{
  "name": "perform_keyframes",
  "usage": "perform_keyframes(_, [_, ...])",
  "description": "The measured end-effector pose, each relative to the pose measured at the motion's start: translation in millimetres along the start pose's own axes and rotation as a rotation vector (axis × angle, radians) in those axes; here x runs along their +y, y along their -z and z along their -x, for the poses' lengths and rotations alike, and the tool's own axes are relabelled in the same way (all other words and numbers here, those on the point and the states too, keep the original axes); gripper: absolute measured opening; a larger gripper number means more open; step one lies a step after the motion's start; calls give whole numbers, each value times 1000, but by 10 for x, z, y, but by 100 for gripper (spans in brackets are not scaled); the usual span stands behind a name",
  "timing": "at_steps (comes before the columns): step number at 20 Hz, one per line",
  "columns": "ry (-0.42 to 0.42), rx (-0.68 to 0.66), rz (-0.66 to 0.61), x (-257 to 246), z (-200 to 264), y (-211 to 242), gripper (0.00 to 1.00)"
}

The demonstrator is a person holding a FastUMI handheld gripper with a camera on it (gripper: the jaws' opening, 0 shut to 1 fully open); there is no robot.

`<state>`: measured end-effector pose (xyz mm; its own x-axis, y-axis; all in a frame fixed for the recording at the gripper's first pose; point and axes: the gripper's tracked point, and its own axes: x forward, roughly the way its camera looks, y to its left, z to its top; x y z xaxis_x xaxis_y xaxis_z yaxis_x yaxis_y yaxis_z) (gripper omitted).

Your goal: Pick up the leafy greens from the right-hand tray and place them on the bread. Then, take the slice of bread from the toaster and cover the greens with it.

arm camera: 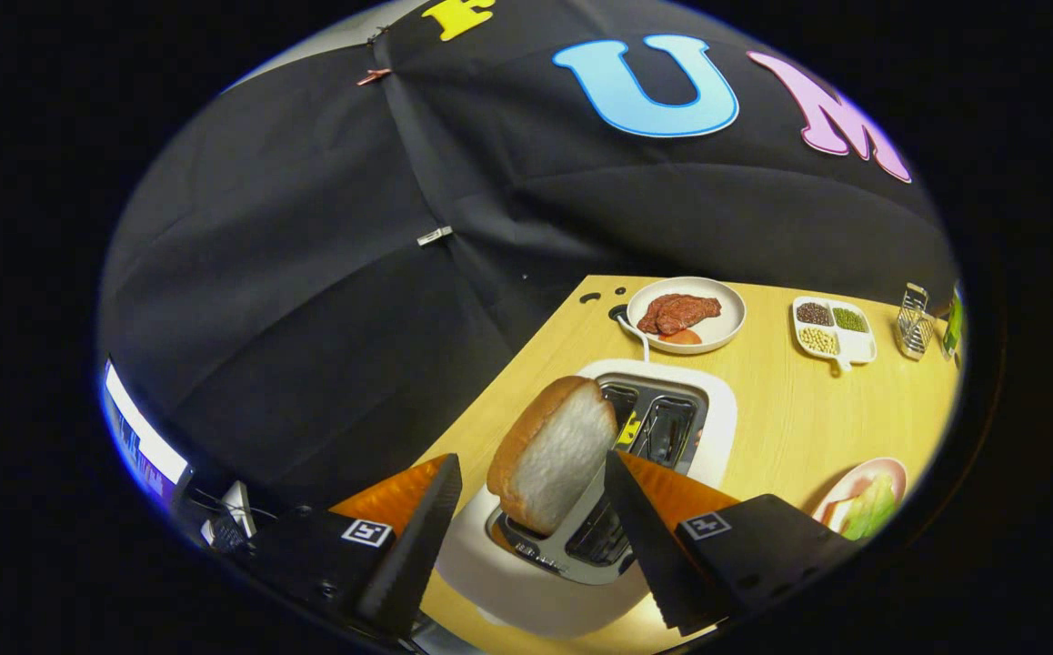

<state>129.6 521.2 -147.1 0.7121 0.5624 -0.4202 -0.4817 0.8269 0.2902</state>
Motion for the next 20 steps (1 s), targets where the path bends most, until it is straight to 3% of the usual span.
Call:
perform_keyframes(3, [21, -32, -19, -15, -33, -86, 90])
perform_keyframes(5, [29, -23, -25, -38, -70, -54, 78])
perform_keyframes(7, [31, 6, -27, -50, -93, 32, 74])
perform_keyframes(17, [50, 63, -76, -173, -62, 36, 18])
perform_keyframes(20, [36, 78, -101, -163, -4, -16, 14])
